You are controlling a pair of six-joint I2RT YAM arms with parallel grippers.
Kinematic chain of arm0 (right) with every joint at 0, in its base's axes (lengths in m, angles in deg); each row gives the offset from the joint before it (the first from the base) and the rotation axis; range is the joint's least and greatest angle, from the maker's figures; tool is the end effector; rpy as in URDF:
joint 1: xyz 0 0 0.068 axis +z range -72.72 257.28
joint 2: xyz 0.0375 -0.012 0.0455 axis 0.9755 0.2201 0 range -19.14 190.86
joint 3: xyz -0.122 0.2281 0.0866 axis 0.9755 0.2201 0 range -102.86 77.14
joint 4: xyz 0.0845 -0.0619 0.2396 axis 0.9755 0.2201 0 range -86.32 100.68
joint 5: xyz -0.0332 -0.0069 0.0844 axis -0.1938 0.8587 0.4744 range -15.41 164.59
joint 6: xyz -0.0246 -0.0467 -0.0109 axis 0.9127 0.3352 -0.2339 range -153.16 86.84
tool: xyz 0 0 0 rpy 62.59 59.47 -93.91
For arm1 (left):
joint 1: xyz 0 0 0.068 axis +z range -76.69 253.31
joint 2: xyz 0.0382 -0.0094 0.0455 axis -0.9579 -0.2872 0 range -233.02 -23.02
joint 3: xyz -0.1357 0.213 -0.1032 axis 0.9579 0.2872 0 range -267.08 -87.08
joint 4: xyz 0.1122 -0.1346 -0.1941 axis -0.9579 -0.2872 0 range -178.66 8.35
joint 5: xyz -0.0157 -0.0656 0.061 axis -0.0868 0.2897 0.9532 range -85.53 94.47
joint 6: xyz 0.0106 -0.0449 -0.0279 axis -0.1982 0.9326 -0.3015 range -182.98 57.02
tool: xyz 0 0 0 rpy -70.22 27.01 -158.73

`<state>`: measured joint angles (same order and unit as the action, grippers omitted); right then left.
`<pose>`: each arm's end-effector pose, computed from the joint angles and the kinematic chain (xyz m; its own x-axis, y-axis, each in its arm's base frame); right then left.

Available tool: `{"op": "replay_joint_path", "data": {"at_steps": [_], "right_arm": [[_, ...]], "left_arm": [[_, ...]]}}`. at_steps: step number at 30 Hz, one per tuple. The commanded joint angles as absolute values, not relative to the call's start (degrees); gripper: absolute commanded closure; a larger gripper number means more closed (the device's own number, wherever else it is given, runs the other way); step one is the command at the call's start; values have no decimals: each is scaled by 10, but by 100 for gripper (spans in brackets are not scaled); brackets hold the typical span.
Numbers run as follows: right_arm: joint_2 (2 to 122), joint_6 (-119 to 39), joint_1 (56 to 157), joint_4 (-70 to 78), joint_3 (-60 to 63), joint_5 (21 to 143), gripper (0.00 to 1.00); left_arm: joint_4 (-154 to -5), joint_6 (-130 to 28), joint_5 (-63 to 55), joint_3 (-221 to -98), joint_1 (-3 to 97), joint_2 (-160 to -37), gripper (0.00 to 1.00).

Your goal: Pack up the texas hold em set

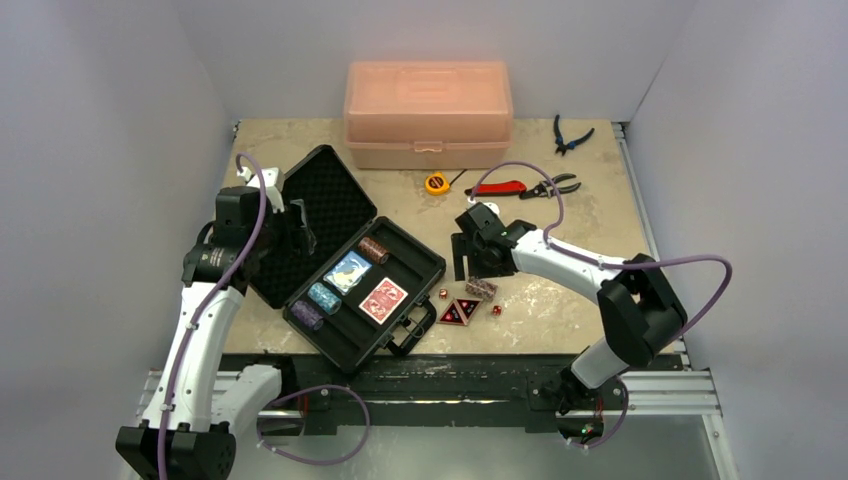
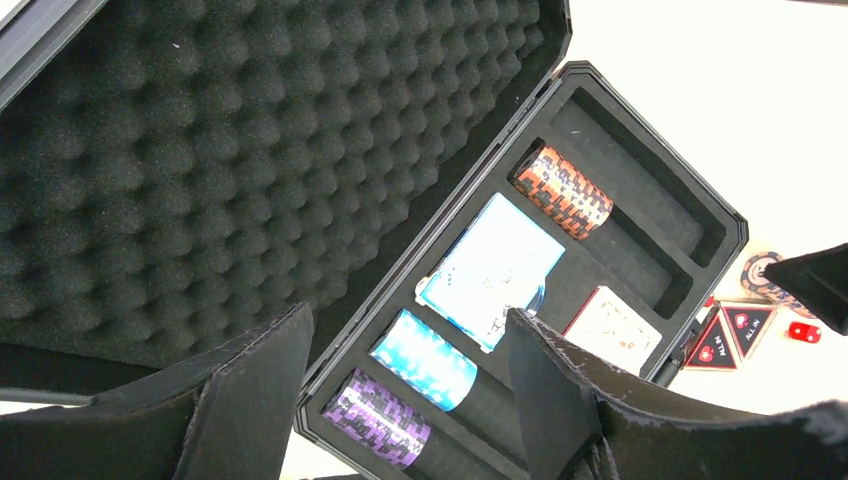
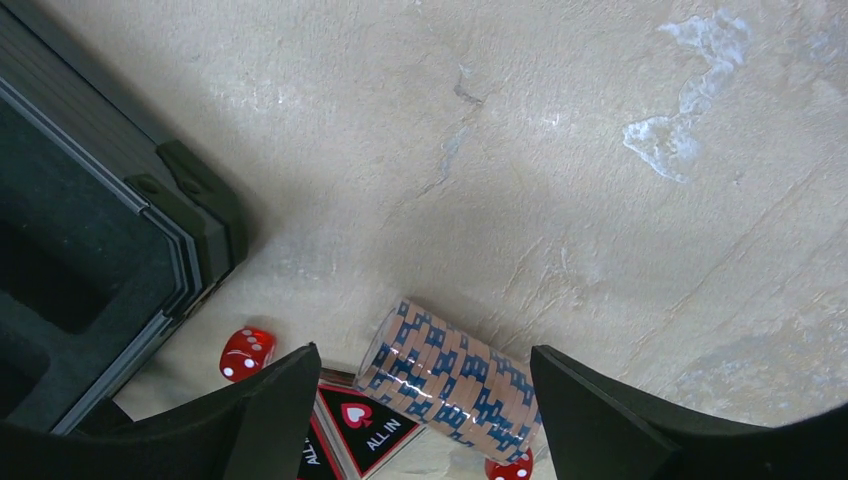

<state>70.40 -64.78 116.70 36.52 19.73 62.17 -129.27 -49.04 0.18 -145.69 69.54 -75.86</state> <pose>0.2392 0.1867 0.1994 -0.8843 -0.0640 -0.4625 -0.1011 0.9933 0.0558 0.1793 -0.0144 0.3352 -0.6752 -0.1962 -0.7111 -0.0426 0.9728 -0.2279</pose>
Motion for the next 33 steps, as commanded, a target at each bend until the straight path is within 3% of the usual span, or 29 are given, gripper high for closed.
{"op": "replay_joint_path", "data": {"at_steps": [1,6,33], "right_arm": [[676,-664,1168,365,174,617,16],[660,-659,1168,367,163,611,1],[595,-728,1168,308,267,575,1]], "left_arm": [[-1276,-491,-6,-1476,694,-757,30],[-1279,-494,10,-1472,694,-756,30],[-1287,-497,24,-1468,694,-752,29]]}}
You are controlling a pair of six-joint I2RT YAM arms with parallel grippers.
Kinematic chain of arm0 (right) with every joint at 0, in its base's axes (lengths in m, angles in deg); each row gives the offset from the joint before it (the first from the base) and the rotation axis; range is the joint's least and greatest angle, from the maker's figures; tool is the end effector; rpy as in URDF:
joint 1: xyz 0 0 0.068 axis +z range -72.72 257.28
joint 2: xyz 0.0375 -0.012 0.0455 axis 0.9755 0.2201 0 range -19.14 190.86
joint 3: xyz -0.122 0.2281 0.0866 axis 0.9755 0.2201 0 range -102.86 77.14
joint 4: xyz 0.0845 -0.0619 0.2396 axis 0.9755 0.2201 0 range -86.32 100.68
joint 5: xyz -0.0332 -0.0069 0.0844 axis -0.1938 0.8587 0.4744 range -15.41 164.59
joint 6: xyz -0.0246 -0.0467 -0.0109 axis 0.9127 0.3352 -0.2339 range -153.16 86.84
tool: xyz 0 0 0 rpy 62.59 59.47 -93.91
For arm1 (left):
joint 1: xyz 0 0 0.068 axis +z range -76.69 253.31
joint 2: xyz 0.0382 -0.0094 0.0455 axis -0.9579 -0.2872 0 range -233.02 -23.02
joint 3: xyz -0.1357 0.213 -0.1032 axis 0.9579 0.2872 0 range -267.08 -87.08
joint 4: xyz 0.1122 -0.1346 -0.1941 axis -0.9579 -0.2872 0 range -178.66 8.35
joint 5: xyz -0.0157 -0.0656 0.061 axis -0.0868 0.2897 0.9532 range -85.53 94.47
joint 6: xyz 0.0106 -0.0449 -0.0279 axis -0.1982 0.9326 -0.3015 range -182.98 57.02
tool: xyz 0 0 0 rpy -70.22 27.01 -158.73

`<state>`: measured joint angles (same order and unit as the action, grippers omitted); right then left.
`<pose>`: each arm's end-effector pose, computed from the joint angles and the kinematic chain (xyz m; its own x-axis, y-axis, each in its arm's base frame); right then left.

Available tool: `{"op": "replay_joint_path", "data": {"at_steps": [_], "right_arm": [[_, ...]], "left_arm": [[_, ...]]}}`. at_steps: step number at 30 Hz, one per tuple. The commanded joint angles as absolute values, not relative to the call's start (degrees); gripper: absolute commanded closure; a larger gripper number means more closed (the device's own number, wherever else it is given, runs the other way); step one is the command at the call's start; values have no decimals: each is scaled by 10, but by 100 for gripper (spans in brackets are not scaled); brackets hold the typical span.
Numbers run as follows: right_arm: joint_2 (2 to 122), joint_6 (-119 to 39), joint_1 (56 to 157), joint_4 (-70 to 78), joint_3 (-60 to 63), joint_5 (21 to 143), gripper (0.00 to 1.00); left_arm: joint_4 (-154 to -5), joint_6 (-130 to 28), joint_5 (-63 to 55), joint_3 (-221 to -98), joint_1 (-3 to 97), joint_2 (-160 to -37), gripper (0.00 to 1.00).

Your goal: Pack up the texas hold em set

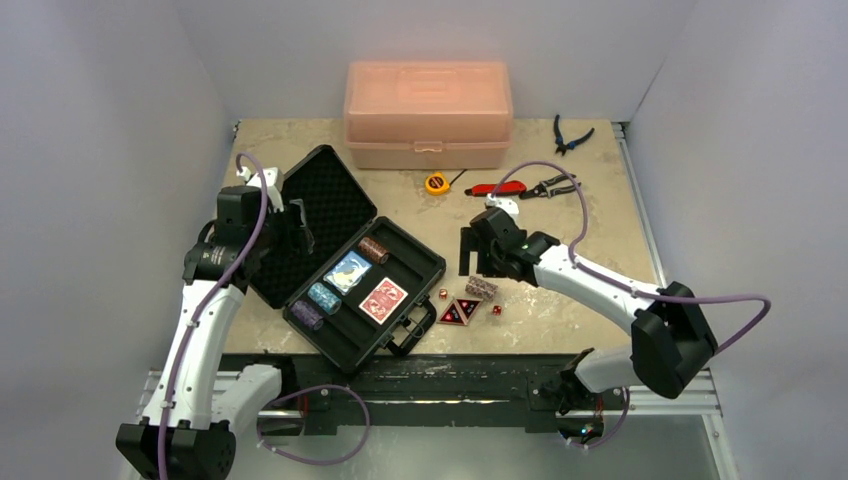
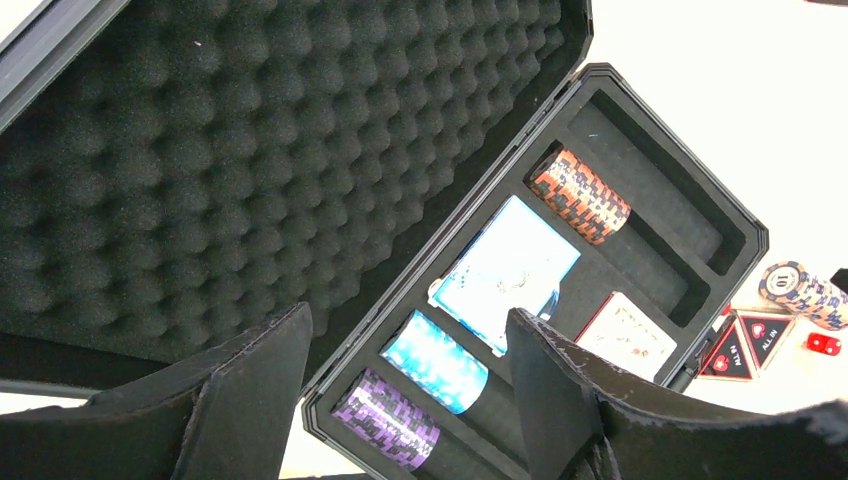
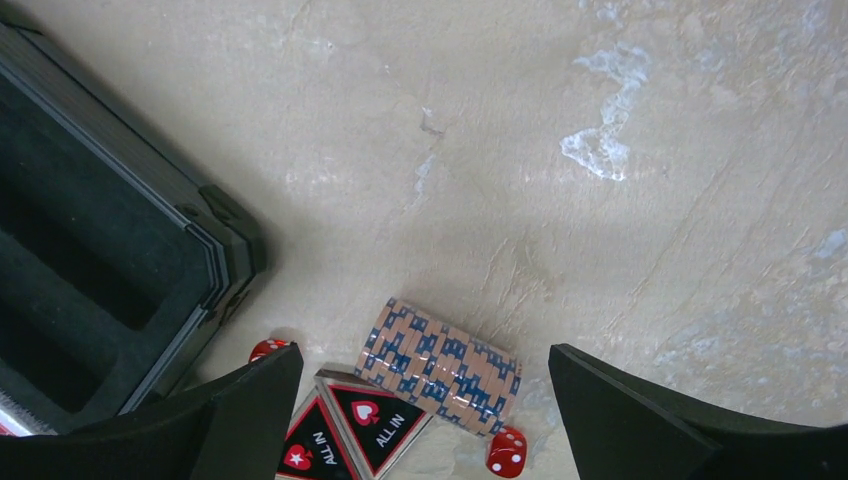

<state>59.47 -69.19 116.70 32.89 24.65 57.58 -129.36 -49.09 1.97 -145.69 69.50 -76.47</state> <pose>0.2197 0.1671 0.2294 -0.7954 0.0744 -0.6016 -0.0132 0.9901 0.1399 0.1817 -0.0136 0.3333 -0.6785 -0.1951 -0.7082 -0.0662 0.9764 -0.2055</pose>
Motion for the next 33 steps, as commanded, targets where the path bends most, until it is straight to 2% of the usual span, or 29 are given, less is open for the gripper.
{"op": "replay_joint_path", "data": {"at_steps": [1,9,17,26,33], "right_arm": [[593,-740,1168,295,282,587,1],[584,-793,1168,282,282,594,1],[628,-813,1168,290,276,632,1],[657,-837,1177,372,223,594,1],[713,-777,1177,393,171,568,1]], "left_arm": [[-1287,-497,20,-1468,693,-749,29],[-1291,-491,-17,-1469,694,-734,28],[-1293,-488,-37,-1461,694,-711,25],[-1295,-488,-49,-1462,694,-706,24],[-1296,-488,-53,-1462,694,-705,24]]}}
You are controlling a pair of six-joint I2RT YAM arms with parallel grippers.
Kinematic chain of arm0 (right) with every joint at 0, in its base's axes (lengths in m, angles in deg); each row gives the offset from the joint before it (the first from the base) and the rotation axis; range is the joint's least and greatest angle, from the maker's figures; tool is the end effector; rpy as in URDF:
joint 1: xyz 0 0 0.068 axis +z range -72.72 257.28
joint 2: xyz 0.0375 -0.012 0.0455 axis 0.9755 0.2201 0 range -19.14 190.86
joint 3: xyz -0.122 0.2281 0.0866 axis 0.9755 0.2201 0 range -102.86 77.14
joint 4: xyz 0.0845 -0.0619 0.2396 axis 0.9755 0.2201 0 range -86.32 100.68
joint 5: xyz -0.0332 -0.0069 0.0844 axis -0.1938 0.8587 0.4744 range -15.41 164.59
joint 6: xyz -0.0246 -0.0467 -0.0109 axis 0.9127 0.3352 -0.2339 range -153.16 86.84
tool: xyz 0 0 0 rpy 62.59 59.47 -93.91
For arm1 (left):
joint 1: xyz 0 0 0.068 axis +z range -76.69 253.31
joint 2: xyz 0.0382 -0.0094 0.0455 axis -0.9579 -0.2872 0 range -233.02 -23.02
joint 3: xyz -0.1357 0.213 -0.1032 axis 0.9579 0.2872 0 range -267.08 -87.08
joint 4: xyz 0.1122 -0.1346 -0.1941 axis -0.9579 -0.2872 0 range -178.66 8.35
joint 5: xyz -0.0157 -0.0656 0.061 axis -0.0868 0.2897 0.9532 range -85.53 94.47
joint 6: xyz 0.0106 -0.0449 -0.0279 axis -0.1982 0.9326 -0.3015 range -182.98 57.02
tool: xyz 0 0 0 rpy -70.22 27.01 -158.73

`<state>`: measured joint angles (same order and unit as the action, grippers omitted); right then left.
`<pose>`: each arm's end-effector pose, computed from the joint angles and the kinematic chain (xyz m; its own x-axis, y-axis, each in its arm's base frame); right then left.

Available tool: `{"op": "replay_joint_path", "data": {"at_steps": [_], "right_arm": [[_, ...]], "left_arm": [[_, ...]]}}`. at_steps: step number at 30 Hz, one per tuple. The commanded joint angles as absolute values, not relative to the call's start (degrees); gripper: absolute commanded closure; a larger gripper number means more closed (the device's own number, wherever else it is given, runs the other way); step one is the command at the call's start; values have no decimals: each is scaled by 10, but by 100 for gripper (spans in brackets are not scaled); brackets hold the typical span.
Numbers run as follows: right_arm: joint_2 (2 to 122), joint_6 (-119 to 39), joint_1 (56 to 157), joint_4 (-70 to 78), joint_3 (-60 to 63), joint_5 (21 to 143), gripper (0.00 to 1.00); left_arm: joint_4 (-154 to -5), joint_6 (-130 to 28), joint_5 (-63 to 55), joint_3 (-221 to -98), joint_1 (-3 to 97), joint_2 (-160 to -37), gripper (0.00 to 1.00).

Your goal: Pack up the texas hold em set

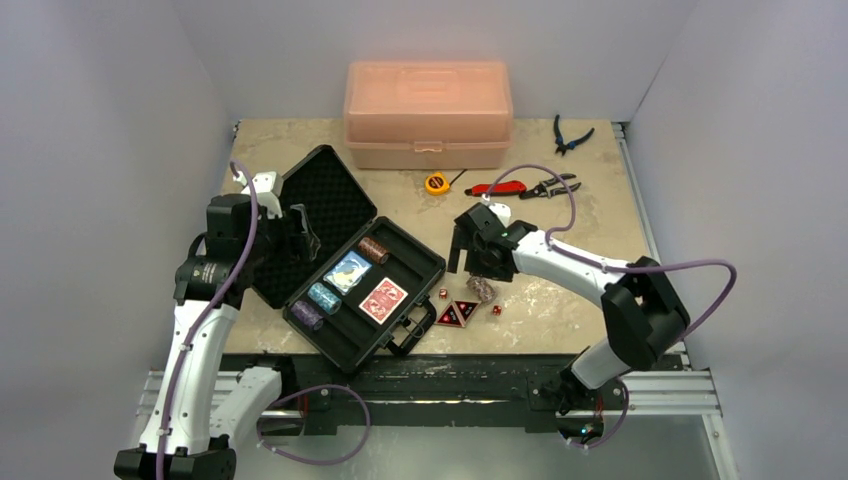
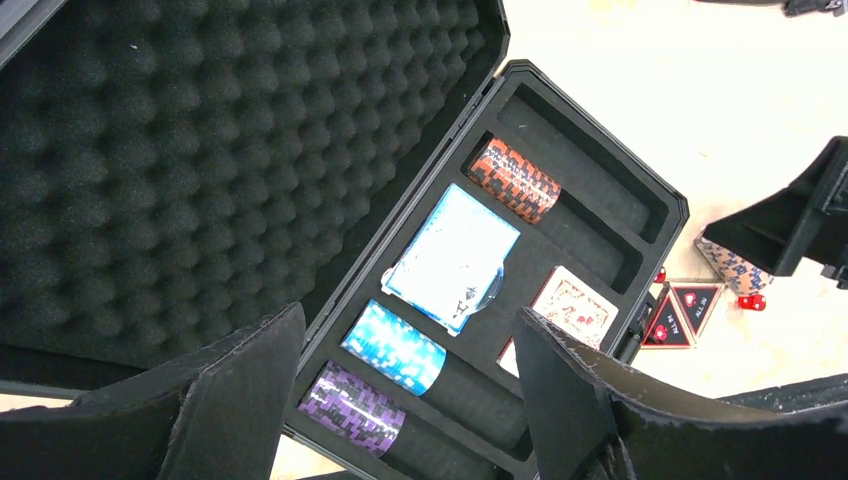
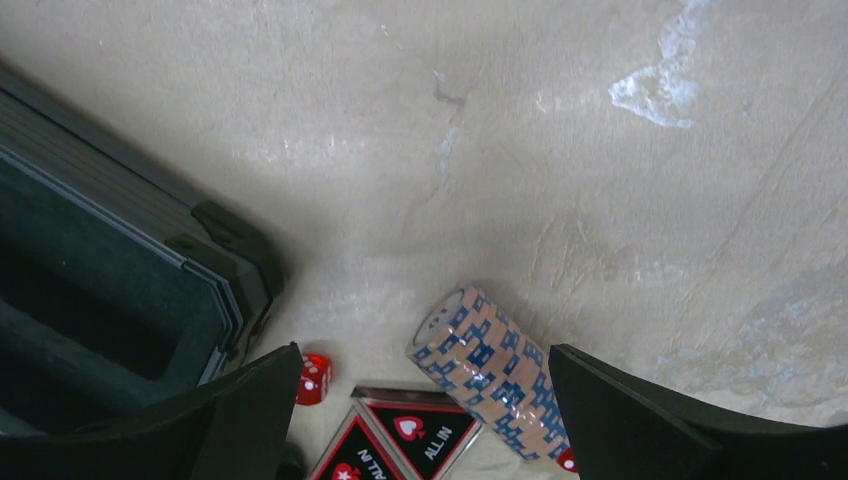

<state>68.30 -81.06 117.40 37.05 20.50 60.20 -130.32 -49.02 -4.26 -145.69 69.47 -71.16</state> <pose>0.2326 0.1845 0.2057 -0.8631 0.2126 -0.4581 0.1479 0.9737 0.1732 0.1590 -0.0160 0.3462 -0.6434 -0.1957 -0.7401 0.0311 0.9593 -0.2806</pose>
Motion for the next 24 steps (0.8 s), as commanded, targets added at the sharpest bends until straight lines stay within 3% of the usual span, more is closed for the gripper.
{"op": "replay_joint_path", "data": {"at_steps": [1,20,24], "right_arm": [[724,-763,1177,394,168,561,2],[726,-619,1181,372,211,565,35],[721,-595,1181,359,213,581,52]], "left_arm": [[-1296,-488,-53,-1461,694,-705,24],[-1296,-489,-55,-1461,694,-704,24],[-1296,-489,-55,-1461,694,-705,24]]}}
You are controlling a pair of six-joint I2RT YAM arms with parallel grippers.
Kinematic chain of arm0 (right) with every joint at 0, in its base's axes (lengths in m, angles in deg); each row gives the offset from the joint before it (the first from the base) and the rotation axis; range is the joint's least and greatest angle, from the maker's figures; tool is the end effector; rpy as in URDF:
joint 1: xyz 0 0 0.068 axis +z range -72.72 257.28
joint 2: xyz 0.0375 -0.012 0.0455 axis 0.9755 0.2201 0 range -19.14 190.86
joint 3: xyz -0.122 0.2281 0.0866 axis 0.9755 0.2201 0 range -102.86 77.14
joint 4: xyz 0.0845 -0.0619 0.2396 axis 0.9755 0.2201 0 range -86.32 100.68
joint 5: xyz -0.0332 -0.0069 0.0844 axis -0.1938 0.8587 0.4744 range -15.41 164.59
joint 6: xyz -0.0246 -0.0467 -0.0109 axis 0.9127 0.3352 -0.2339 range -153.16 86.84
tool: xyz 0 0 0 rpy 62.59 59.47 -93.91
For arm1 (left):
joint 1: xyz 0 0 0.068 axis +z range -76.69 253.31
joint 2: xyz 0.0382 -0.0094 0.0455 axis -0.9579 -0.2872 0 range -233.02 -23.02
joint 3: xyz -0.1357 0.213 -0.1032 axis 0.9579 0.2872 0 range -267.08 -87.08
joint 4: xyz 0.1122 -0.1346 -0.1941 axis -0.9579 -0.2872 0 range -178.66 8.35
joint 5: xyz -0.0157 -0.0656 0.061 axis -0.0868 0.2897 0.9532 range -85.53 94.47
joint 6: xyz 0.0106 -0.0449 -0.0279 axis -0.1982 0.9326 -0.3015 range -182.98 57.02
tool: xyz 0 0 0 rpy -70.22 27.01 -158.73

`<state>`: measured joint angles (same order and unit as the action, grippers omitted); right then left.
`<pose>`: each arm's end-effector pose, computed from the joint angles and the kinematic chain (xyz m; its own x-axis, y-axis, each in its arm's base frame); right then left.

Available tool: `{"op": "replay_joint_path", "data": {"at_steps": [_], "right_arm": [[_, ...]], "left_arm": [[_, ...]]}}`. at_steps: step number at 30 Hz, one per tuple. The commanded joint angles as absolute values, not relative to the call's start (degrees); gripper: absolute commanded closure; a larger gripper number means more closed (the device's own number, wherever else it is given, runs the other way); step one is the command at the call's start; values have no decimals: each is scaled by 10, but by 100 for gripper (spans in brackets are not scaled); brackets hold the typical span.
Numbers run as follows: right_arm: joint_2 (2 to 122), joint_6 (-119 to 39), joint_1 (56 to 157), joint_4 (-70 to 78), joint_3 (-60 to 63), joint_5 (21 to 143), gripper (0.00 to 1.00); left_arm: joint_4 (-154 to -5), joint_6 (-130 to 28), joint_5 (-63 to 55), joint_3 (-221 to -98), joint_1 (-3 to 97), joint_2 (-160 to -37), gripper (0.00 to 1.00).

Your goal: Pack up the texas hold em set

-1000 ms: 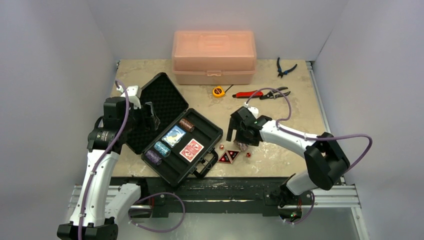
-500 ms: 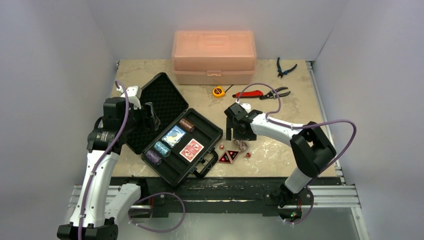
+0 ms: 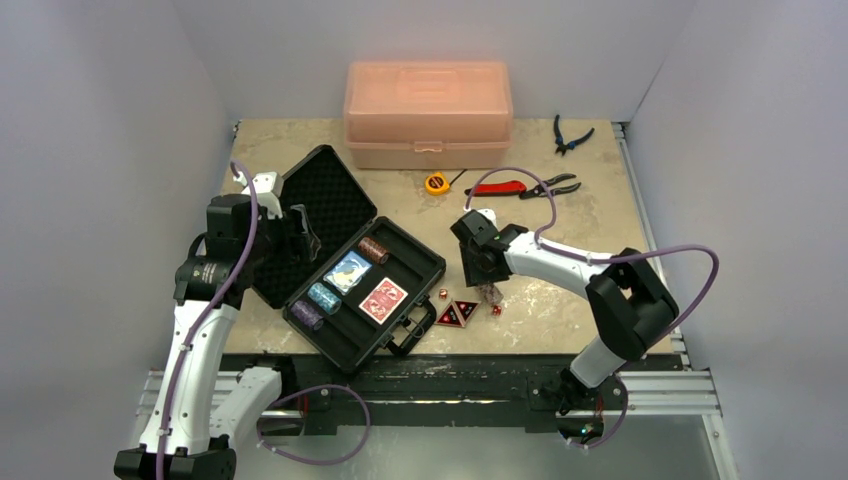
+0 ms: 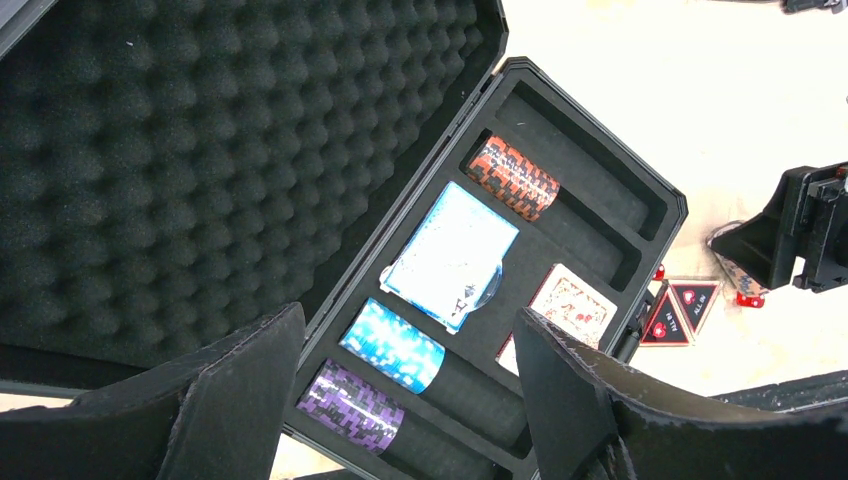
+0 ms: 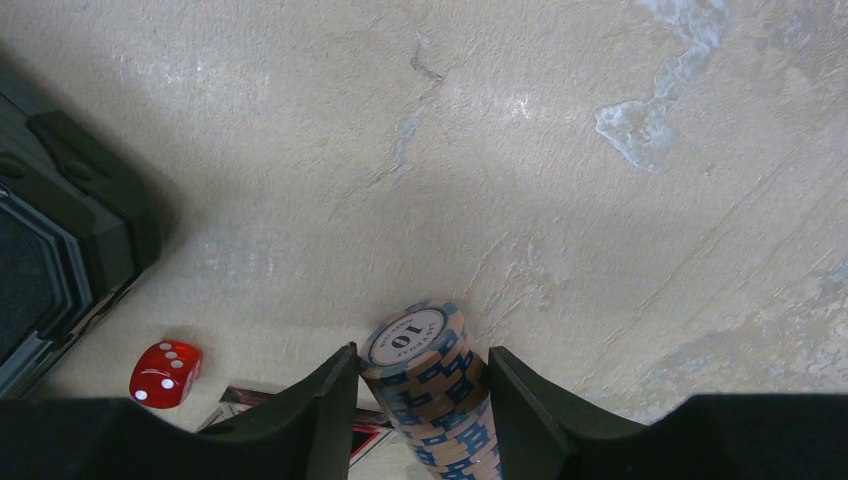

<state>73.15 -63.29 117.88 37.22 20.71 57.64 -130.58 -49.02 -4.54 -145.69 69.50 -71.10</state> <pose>0.2363 0.1889 0.1812 -0.8881 -0.1287 -0.4413 -0.1141 0.9917 -0.0595 0.1584 -0.0161 0.3459 -0.6467 -0.1956 -0.7372 0.0332 0.9584 -0.2834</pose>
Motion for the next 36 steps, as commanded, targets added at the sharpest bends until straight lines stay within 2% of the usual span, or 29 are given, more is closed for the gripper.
{"op": "replay_joint_path", "data": {"at_steps": [1,5,7,11,20,30,31,33,34,36], "right_arm": [[719,-590,1181,358,214,584,57],[716,-573,1181,355,216,593,67],[713,-568,1182,351,217,598,77],[702,-560,1181,353,205,604,92],[665,-551,1181,353,179,602,100],[683,-539,1181,325,174,618,100],[692,-538,1181,321,175,622,98],[713,-534,1181,313,176,630,89],[723,-533,1181,310,177,633,82],[740,-532,1182,310,181,636,57]], "left_arm": [[-1295,-489,-55,-1461,694,-705,24],[-1295,-488,-56,-1461,694,-706,24],[-1295,-488,-55,-1461,694,-706,24],[-1295,-488,-58,-1459,694,-704,24],[-1293,-488,-64,-1460,694,-702,24],[-1294,-488,-65,-1457,694,-697,24],[-1293,-487,-65,-1458,694,-697,24],[-1293,-487,-66,-1458,694,-697,24],[-1293,-487,-66,-1458,694,-697,24],[-1293,-488,-67,-1457,694,-697,24]]}}
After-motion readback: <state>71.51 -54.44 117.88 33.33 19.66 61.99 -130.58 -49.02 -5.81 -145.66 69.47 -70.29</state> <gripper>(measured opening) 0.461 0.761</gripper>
